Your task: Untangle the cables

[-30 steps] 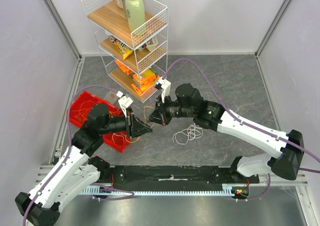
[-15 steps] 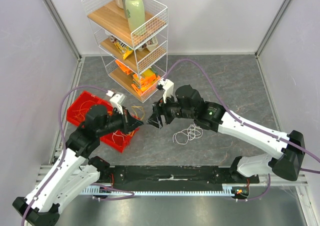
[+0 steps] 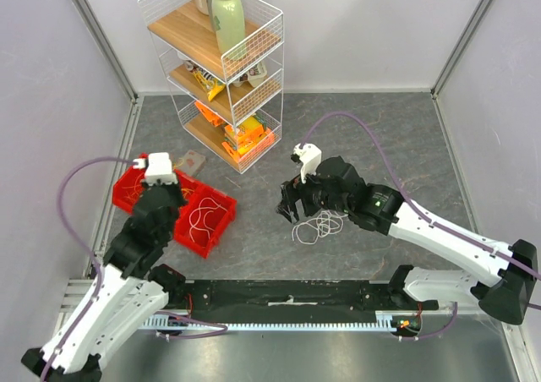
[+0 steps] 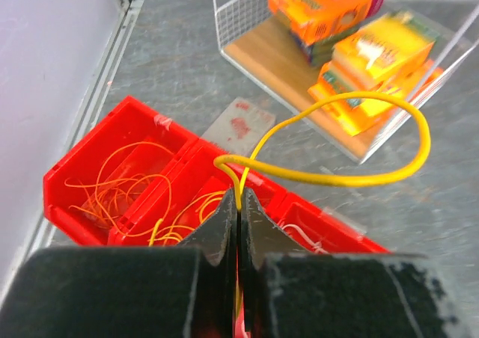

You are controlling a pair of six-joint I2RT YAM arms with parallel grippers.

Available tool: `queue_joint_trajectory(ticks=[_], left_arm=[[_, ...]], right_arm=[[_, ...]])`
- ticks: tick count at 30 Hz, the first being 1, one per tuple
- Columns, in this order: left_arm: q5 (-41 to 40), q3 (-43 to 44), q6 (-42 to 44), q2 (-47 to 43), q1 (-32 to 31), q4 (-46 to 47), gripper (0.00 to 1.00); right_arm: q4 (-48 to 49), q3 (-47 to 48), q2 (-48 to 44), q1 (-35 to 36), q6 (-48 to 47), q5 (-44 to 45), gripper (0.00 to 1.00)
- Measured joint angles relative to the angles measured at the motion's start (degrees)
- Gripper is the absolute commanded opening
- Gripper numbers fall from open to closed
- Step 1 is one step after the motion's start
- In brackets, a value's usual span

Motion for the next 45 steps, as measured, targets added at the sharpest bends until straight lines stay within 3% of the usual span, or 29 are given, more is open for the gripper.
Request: queue_joint_trajectory(ticks=[4, 9, 12, 18, 30, 39, 41, 45], left_arm=[[0.2, -1.9, 3.7, 9.1, 2.5, 4.1, 0.02], [9.7, -6.8, 3.9, 15.4, 17.5, 8.0, 0.02], [14.1, -7.1, 3.7, 18.0, 22.2, 9.4, 0.02], [17.4, -7.4, -1.0, 22.7, 22.5, 10.1, 0.02], [12.7, -7.6, -12.5, 30.7, 22.6, 9.9, 0.02], [9.6, -7.6, -13.7, 36.6, 24.0, 11.3, 0.02], [9.8, -7.6, -13.7, 37.4, 24.2, 11.5, 0.07], [9.7, -7.6, -13.8, 37.5, 24.3, 11.5, 0.3]], right_arm=[[-0.2, -1.6, -0.7, 0.0, 0.0, -0.2, 0.88], [-0.4, -3.7, -4.5, 0.0, 0.0, 0.1, 0.89], [-0.4, -4.5, -6.8, 0.0, 0.0, 0.2, 0.89], [-0.4, -5.7, -8.2, -0.1, 0.0, 0.3, 0.89], [0.1, -6.4, -8.2, -0.2, 0.0, 0.3, 0.89], [0.2, -8.5, -8.2, -0.6, 0.0, 0.3, 0.9], [0.3, -8.5, -8.2, -0.7, 0.0, 0.3, 0.9], [0.4, -8.6, -8.2, -0.8, 0.0, 0.3, 0.9]])
